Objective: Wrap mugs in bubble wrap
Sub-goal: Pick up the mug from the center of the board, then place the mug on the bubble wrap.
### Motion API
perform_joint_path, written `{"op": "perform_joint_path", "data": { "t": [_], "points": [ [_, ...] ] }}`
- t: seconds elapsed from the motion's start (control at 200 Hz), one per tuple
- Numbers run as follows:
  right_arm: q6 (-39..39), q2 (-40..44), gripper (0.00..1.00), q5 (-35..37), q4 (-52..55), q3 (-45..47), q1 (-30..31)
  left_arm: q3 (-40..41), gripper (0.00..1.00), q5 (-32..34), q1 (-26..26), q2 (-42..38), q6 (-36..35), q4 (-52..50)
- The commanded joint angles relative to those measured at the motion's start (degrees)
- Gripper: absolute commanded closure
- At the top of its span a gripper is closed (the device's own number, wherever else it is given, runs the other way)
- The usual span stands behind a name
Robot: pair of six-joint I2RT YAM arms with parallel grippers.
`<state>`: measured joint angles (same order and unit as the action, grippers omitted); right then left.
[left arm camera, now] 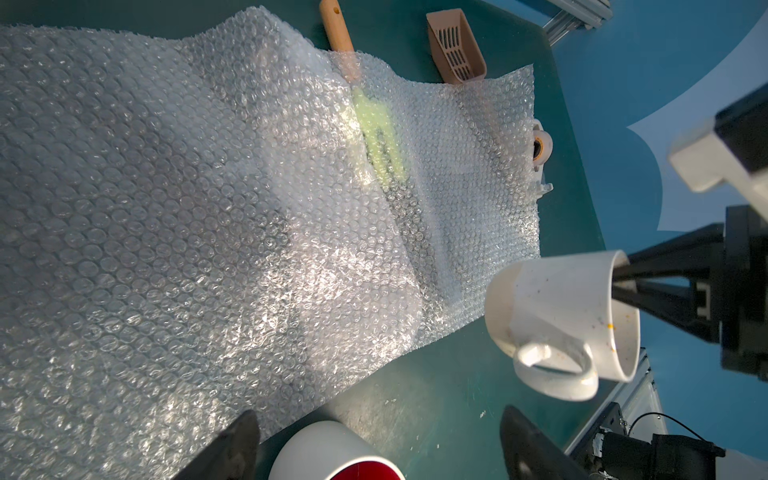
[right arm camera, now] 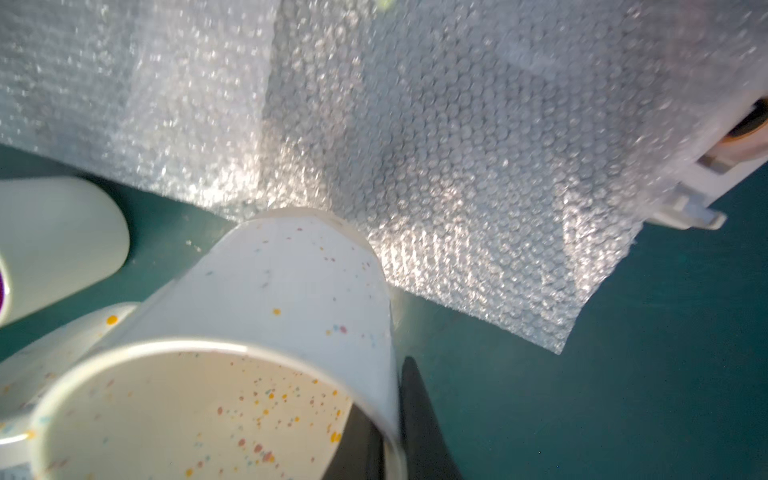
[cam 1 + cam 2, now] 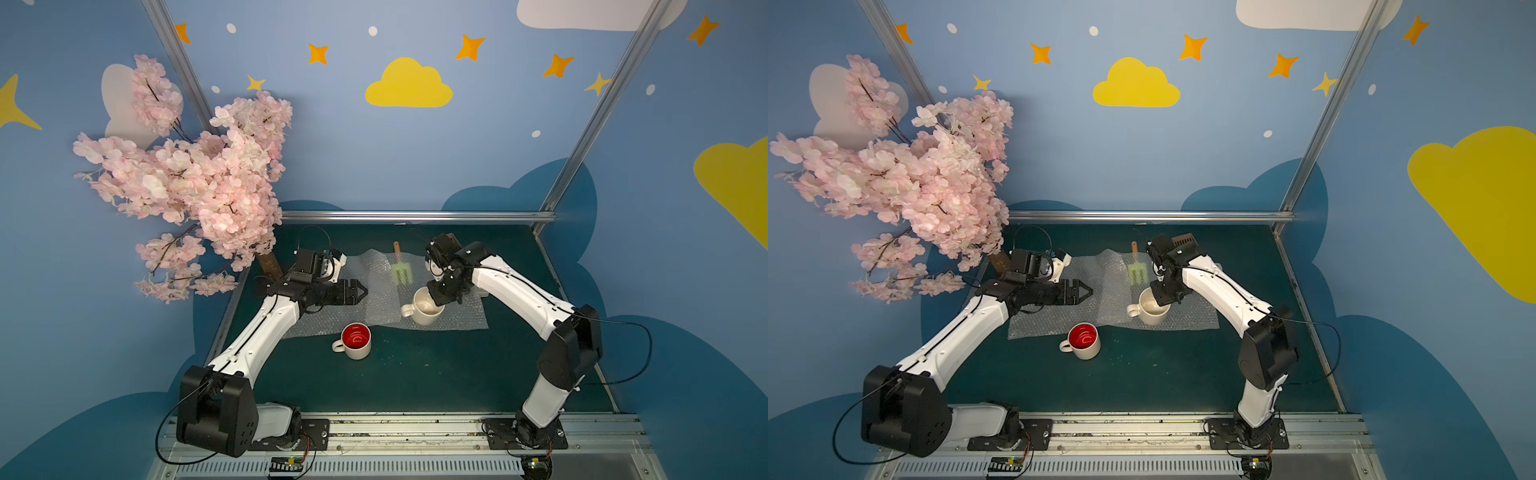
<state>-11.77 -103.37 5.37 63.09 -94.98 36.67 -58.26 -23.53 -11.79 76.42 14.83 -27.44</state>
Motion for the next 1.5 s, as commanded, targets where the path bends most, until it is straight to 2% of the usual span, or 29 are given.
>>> {"op": "perform_joint_path", "data": {
  "t": [0.0,0.105,0.335,0.616,1.046,1.081,1.146,1.226,1.256,1.286,1.327,1.497],
  "points": [
    [1.83,-5.26,1.00,0.50,2.27,-4.64,-3.11,0.17,0.11,0.06,-0.28,-0.22,-0.12,-0.82],
    [1.69,-8.41,1.00,-4.17,-0.15,-7.38,-6.04,0.25,0.11,-0.01,-0.42,-0.31,0.02,-0.67],
    [2.02,-15.06,1.00,-5.83,-1.45,-14.66,-8.30,0.30,0.11,-0.13,-0.75,-0.07,0.18,-0.60],
    [3.02,-21.76,1.00,-3.54,2.29,-23.36,-8.89,0.35,0.11,0.23,-0.94,-0.07,0.05,-0.66],
    [3.67,-22.78,1.00,-1.76,2.41,-21.59,-8.98,0.42,0.11,0.46,-0.93,-0.05,0.02,-0.56],
    [3.62,-22.63,0.90,-1.74,2.40,-21.39,-8.97,0.35,0.11,0.47,-0.91,-0.04,-0.04,-0.56],
    [3.40,-21.74,0.63,-1.39,2.80,-20.89,-9.03,0.44,0.11,0.49,-0.97,-0.04,0.02,-0.55],
    [2.77,-17.83,0.41,-1.57,1.18,-17.46,-9.23,0.61,0.11,0.42,-1.03,-0.08,0.07,-0.53],
    [2.58,-15.98,0.26,-2.24,0.25,-15.40,-9.37,0.60,0.11,0.41,-1.04,-0.07,0.19,-0.45],
    [2.29,-13.74,0.16,-2.98,-0.66,-13.20,-9.74,0.60,0.11,0.29,-1.13,0.00,0.19,-0.43],
    [1.55,-10.84,0.13,-3.57,-1.40,-10.12,-10.29,0.54,0.11,0.15,-1.20,0.17,0.29,-0.56],
    [-2.44,1.25,0.12,-4.83,-5.17,6.40,-13.75,0.34,0.11,-0.11,-1.60,0.64,0.26,-0.69]
  ]
}}
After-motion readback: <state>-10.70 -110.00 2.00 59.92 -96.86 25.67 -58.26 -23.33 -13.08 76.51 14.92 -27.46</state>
